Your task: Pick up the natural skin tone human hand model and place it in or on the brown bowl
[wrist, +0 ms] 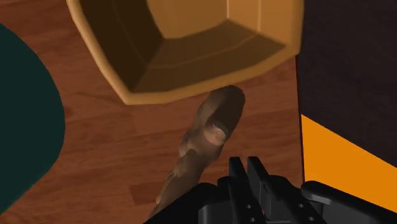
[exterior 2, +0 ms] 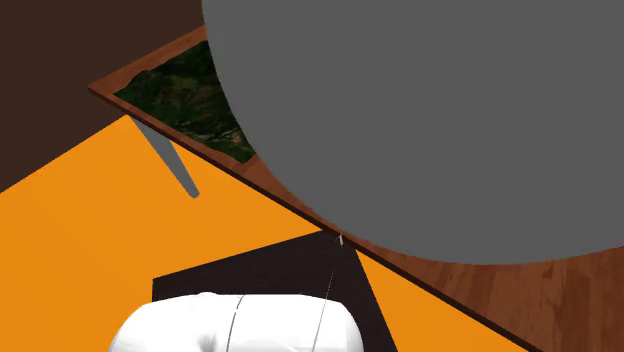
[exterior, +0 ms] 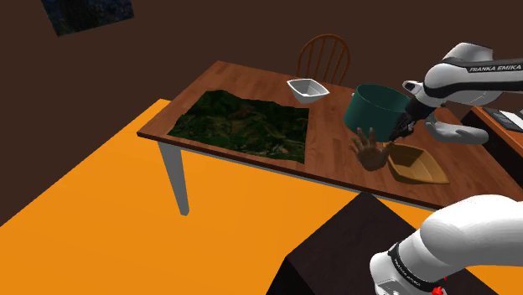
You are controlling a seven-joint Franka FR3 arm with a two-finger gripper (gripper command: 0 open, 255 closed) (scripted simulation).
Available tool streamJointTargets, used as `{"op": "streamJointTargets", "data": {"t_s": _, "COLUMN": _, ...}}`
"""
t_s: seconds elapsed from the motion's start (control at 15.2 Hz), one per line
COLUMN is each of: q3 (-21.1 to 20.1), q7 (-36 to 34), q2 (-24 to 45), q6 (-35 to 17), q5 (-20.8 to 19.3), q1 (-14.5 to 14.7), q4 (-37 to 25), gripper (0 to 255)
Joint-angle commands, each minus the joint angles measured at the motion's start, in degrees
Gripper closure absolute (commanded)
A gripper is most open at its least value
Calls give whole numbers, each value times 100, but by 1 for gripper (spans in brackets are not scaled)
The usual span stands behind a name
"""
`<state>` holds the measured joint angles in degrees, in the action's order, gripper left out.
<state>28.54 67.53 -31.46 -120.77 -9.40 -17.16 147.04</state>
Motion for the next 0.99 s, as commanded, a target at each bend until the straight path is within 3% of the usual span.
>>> {"op": "streamJointTargets", "data": {"t_s": 0.0, "q3": 169, "q7": 230, "q2": -173, "q6": 48, "q5": -164, "q1": -190, "q4": 120, "gripper": 255}}
{"op": "streamJointTargets", "data": {"t_s": 0.07, "q3": 245, "q7": 338, "q2": -281, "q6": 109, "q5": -251, "q1": -293, "q4": 164, "gripper": 255}}
{"op": "streamJointTargets", "data": {"t_s": 0.13, "q3": 139, "q7": 197, "q2": -198, "q6": 88, "q5": -157, "q1": -187, "q4": 102, "gripper": 255}}
{"op": "streamJointTargets", "data": {"t_s": 0.2, "q3": 140, "q7": 197, "q2": -198, "q6": 88, "q5": -157, "q1": -187, "q4": 102, "gripper": 0}}
{"op": "streamJointTargets", "data": {"t_s": 0.59, "q3": 244, "q7": -350, "q2": 2199, "q6": 498, "q5": 799, "q1": 450, "q4": -1486, "gripper": 0}}
{"op": "streamJointTargets", "data": {"t_s": 0.92, "q3": 264, "q7": -495, "q2": 4056, "q6": 1195, "q5": 1673, "q1": 510, "q4": -2938, "gripper": 0}}
